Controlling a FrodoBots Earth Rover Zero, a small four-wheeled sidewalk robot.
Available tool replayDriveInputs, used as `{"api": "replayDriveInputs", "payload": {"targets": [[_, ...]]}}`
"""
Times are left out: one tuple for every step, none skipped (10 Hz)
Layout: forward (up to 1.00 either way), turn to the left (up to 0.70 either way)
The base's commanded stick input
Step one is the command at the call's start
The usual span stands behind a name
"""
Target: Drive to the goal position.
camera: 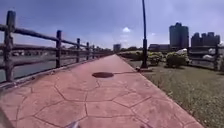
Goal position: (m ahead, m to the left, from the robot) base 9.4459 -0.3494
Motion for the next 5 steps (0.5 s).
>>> {"api": "replayDriveInputs", "payload": {"targets": [[0.7,0.0],[0.7,0.0],[0.7,0.0],[0.7,0.0],[0.7,0.0]]}}
